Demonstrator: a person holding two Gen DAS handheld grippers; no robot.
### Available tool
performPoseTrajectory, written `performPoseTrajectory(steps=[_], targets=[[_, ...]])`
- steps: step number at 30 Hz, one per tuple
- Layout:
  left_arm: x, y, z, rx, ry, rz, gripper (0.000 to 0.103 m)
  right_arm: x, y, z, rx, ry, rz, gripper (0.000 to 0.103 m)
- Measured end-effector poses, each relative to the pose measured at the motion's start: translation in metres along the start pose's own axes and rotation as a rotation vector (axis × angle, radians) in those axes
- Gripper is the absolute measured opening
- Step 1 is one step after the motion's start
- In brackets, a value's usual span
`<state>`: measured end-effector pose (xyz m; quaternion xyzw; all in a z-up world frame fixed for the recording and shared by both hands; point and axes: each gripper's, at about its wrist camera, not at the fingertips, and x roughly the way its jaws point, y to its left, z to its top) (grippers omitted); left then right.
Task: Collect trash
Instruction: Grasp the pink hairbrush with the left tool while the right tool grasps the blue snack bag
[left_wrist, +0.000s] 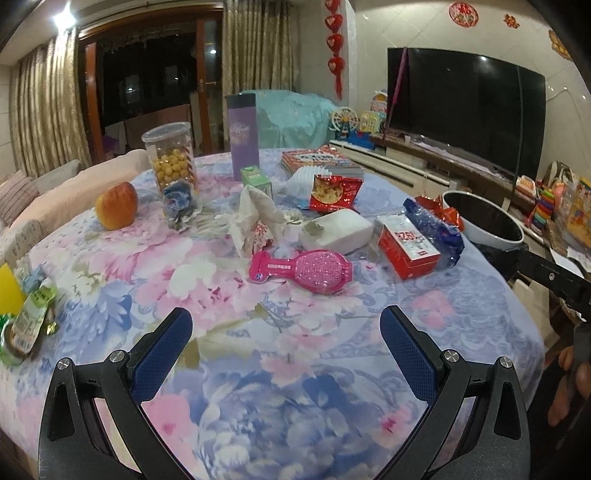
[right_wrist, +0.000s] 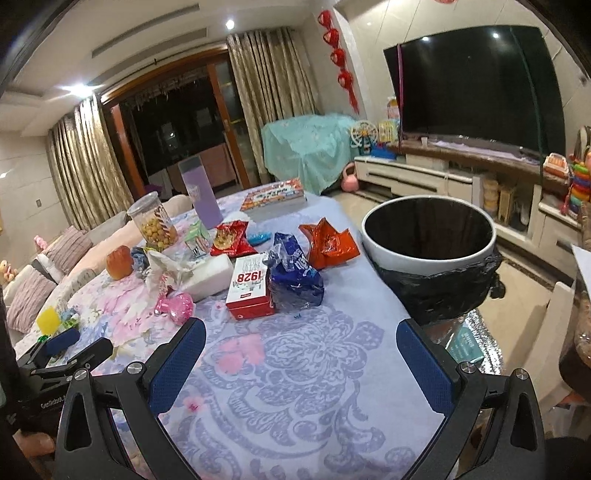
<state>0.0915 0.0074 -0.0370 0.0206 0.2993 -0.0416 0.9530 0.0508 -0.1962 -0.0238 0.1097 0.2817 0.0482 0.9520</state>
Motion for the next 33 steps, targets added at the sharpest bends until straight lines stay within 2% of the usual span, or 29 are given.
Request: performPoseTrajectory(steps=[4,8,13,15,19,24,26,28,29,30,31,32,33], targets=[[0.019,0.000,0.006,0.024,0.039,-0.018,0.103,0.018,-0.002,0.005,0.001,0.036,0.003,0.102],[0.040,0.000,0.012,-0.003,0.087,-0.046,0.103,0.036,-0.003,0.010,0.014,0.062,0.014,0.102],[0.061,-0.007,0.020,-0.041,0.133,-0.064,0.103,0.060,-0.007,0.016,0.025,0.100,0.015,0.096],[0.070,-0.011,0.023,-0.051,0.151,-0.060,0.103,0.069,-0.012,0.020,0.031,0.119,0.011,0.090],[0.085,-0.018,0.030,-0.070,0.177,-0.056,0.103,0.085,-0.020,0.026,0.046,0.149,0.023,0.084],[0.106,-0.027,0.033,-0.050,0.213,0.006,0.102,0.102,-0.024,0.029,0.053,0.185,0.052,0.079],[0.112,-0.029,0.033,-0.049,0.232,0.020,0.094,0.109,-0.027,0.031,0.062,0.204,0.066,0.074],[0.120,-0.028,0.032,-0.055,0.260,0.022,0.070,0.113,-0.029,0.032,0.069,0.215,0.078,0.071],[0.123,-0.027,0.032,-0.061,0.272,0.015,0.066,0.115,-0.029,0.033,0.070,0.219,0.084,0.068],[0.123,-0.027,0.031,-0.065,0.273,0.014,0.053,0.116,-0.028,0.033,0.068,0.222,0.088,0.063],[0.122,-0.026,0.031,-0.067,0.268,0.018,0.046,0.117,-0.028,0.033,0.065,0.225,0.092,0.060],[0.121,-0.025,0.031,-0.070,0.265,0.011,0.043,0.118,-0.026,0.033,0.058,0.230,0.096,0.052],[0.120,-0.024,0.030,-0.071,0.261,0.006,0.035,0.119,-0.023,0.032,0.052,0.231,0.095,0.050]])
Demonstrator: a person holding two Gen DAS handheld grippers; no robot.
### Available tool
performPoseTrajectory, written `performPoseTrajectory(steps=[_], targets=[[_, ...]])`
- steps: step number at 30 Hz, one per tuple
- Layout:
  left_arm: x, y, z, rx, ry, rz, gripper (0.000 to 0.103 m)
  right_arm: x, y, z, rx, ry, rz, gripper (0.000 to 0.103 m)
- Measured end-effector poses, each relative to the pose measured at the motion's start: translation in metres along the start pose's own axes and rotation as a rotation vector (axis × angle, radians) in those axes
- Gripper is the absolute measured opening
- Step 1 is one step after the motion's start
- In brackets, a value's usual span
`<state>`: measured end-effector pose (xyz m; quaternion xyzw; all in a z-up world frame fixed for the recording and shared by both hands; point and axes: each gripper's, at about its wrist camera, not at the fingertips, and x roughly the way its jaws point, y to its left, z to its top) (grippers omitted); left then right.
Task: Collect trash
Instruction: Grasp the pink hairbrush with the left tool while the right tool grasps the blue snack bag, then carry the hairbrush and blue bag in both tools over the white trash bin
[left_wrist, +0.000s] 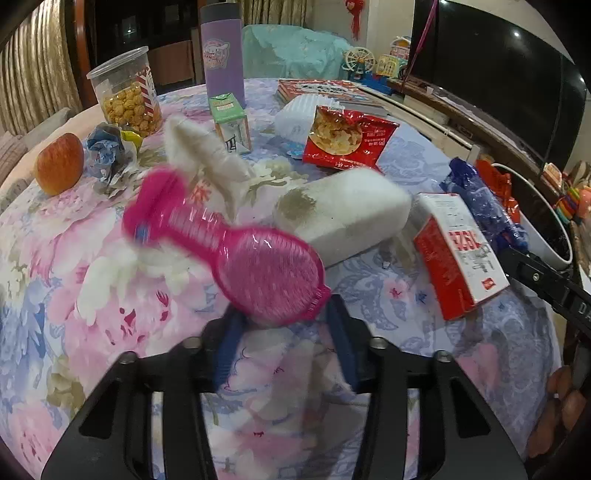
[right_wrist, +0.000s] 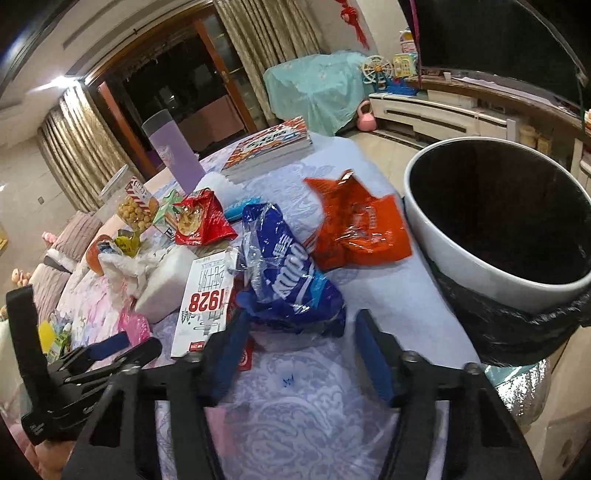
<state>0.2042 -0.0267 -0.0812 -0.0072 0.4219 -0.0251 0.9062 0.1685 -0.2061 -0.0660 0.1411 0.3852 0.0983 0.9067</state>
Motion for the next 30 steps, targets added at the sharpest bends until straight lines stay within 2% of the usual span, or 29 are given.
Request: performPoseTrajectory(steps=[1,3,6,18,24,30], targets=[[-0.002,0.001,-0.001,-0.001,-0.003,-0.006,0.021,0.000,0.001,0.000,-0.003,-0.002,0.001,0.049],[-0.005,0.003,-0.003,-0.001,-0.005,-0.018,0.005,-0.004,0.002,-0.002,-0.009,-0.016,0.008,0.035],[-0.012,0.004,-0.009,0.011,-0.017,-0.032,0.004,-0.007,0.006,-0.002,-0.016,-0.031,0.018,0.030],[-0.058,0.008,-0.029,0.024,-0.107,-0.123,0.002,-0.040,0.019,-0.013,-0.018,-0.101,0.043,0.026],[-0.077,-0.008,-0.027,0.050,-0.146,-0.186,0.002,-0.053,0.018,-0.016,-0.010,-0.126,0.034,0.026],[-0.084,-0.032,-0.026,0.087,-0.147,-0.242,0.002,-0.069,0.010,-0.019,0.005,-0.154,0.015,0.026]])
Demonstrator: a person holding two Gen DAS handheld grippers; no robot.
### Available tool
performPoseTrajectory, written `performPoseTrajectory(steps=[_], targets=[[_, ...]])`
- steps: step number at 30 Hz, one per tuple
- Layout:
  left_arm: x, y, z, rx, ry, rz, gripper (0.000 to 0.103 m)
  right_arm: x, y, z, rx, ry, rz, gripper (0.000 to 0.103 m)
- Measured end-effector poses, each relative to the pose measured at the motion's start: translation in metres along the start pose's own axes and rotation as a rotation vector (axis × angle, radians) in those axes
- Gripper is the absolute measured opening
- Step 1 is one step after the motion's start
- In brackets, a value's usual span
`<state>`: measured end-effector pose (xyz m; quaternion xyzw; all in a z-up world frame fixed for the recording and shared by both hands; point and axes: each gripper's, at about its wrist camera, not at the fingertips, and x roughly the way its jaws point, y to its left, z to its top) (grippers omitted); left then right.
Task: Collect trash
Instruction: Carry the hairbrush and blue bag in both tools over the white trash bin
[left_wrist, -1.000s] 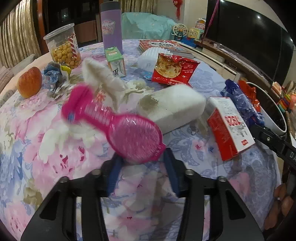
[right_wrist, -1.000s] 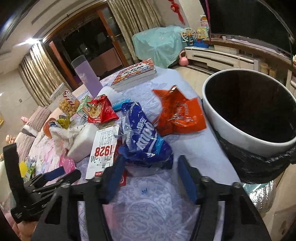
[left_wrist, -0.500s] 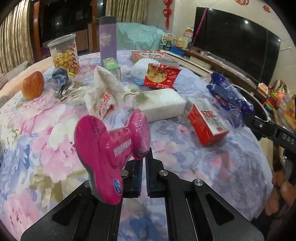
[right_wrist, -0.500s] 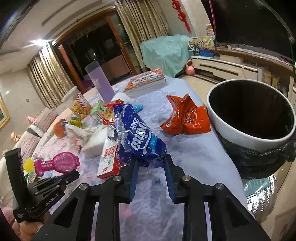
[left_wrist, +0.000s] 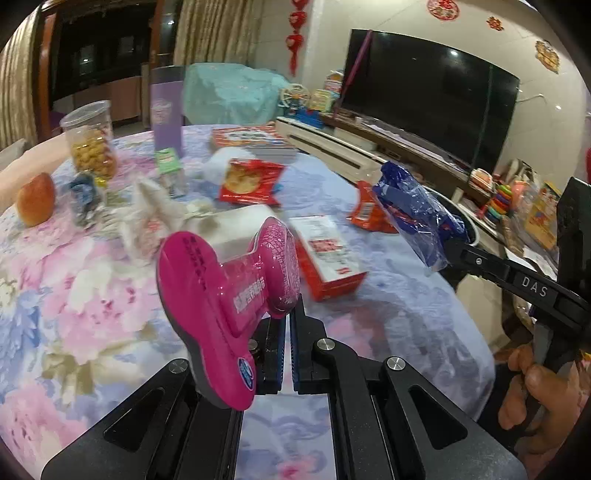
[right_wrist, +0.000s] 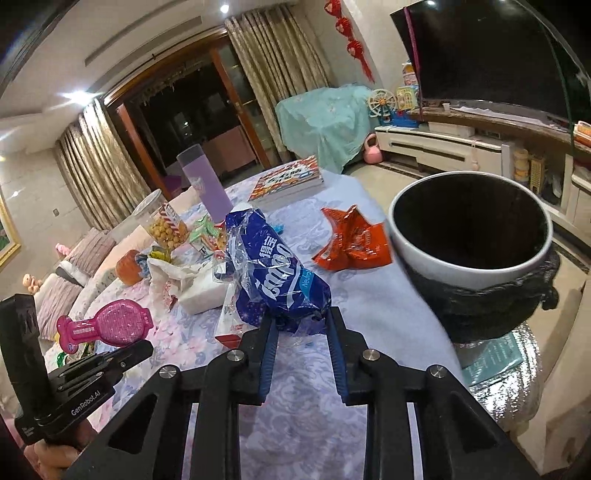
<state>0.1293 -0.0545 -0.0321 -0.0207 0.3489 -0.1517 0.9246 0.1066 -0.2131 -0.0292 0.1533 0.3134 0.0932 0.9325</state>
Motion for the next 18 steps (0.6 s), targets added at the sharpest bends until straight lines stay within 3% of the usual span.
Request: performPoseTrajectory(steps=[18], targets=[[0.030,-0.089,0.027,0.128,0.028,-0.156,0.002,-0.042,-0.060,0.007,0.075,-0.061,-0.112,0.026]])
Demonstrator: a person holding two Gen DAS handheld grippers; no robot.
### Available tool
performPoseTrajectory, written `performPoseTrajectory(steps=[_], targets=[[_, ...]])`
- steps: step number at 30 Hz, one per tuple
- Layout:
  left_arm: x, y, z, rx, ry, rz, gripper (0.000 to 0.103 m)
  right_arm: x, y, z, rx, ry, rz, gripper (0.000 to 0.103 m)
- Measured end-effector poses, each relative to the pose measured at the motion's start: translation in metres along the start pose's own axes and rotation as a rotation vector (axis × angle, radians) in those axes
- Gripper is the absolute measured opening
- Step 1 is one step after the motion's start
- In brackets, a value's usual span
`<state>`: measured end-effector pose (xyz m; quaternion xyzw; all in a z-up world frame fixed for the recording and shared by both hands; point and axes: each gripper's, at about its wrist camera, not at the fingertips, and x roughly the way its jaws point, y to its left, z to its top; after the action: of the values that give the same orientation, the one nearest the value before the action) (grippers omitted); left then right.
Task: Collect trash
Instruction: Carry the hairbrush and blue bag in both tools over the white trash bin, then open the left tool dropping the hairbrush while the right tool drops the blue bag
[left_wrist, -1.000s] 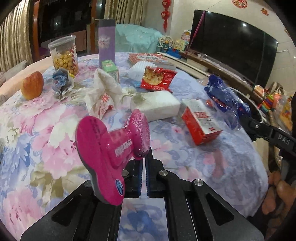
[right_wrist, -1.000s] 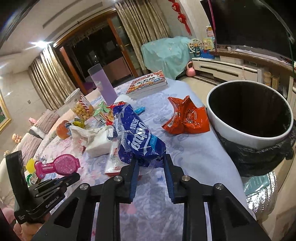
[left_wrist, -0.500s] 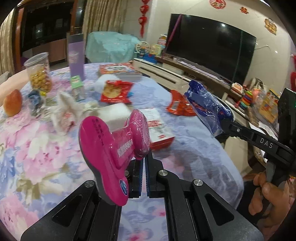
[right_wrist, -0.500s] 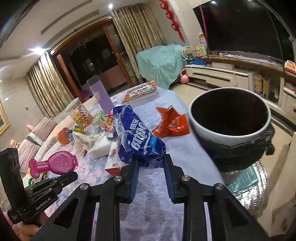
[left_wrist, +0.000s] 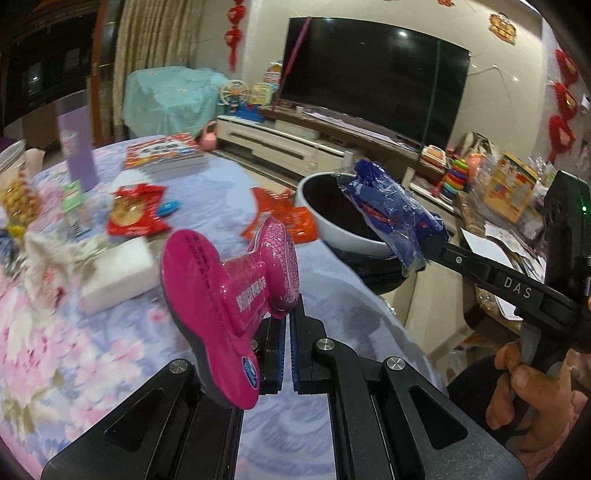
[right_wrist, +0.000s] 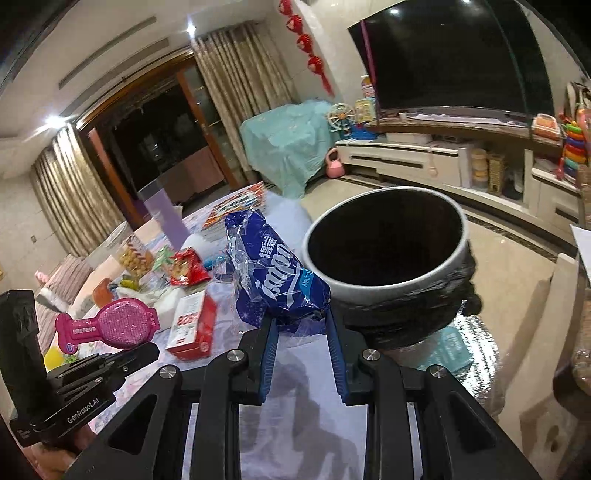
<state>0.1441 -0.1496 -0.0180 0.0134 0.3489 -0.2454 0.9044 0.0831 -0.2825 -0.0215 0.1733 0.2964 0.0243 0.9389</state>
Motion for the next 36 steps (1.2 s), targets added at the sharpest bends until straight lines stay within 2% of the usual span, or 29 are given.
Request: performPoseTrajectory(steps=[13,29,36], targets=[[0.041,-0.047,0.035,0.077,0.031,-0.074,0.002,-0.005,-0.041,0.023,0.044,-0.015,-0.072,0.026],[0.087,-0.073,0.067,0.119,0.063,-0.094,0.002,0.010,-0.078,0.048,0.082,-0.002,-0.113,0.026],[0.107,-0.077,0.077,0.116,0.090,-0.104,0.002,0.021,-0.082,0.056,0.080,0.021,-0.123,0.026]])
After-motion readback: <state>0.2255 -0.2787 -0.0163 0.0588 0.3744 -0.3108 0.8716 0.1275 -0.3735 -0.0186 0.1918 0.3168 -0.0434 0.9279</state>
